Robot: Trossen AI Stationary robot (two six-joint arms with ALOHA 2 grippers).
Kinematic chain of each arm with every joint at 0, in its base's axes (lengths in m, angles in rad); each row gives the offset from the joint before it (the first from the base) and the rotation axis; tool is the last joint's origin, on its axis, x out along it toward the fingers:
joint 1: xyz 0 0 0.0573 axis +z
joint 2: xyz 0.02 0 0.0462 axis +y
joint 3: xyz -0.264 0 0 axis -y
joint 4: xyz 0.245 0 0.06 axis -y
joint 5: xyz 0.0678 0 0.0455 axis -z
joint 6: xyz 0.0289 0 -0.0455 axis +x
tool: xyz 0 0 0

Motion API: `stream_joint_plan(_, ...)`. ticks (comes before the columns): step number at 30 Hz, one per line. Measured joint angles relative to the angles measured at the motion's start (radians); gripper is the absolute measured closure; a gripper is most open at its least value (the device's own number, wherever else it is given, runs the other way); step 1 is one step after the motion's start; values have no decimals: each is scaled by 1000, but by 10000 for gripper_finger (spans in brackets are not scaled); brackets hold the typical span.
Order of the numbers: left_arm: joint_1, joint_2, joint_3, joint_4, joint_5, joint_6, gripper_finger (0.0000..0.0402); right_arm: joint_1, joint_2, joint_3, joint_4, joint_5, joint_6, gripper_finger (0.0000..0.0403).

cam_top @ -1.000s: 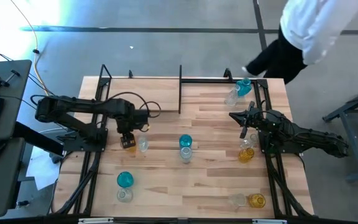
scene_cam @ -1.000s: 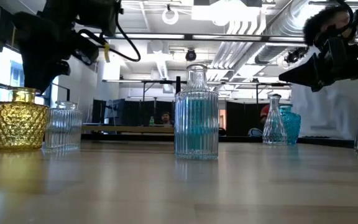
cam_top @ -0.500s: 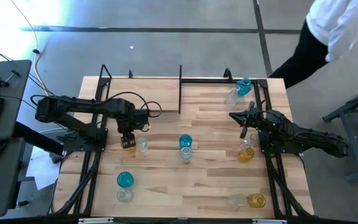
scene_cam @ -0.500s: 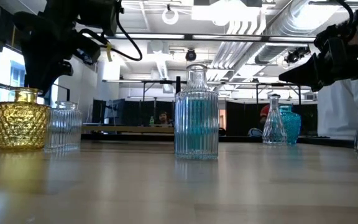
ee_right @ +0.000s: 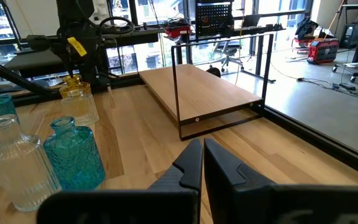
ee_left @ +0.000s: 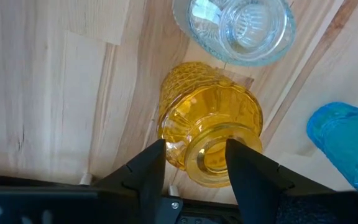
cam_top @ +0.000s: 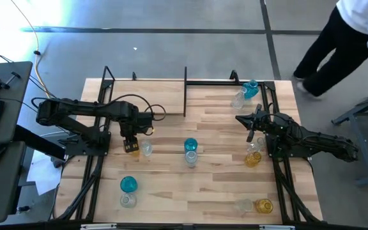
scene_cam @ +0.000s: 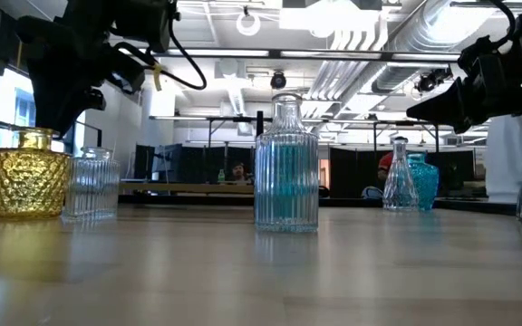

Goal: Sort vases onto shelf
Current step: Put the yellow vase on the shelf

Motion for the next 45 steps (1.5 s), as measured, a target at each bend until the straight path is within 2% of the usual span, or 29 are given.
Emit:
stream_joint_plan(21,-2,0,-1,-20,14,50,246,0,0,0,0,0,0,402)
stream_joint_plan(26,-3,0,-44,7,57,43,246,0,0,0,0,0,0,402)
stream_joint_plan(32,-3,0,-77,5,56,42,248,0,0,0,0,0,0,402)
stream_joint_plan(37,-3,0,-77,5,57,42,279,0,0,0,0,0,0,402)
stream_joint_plan(45,-3,0,-77,3,76,50,356,0,0,0,0,0,0,402)
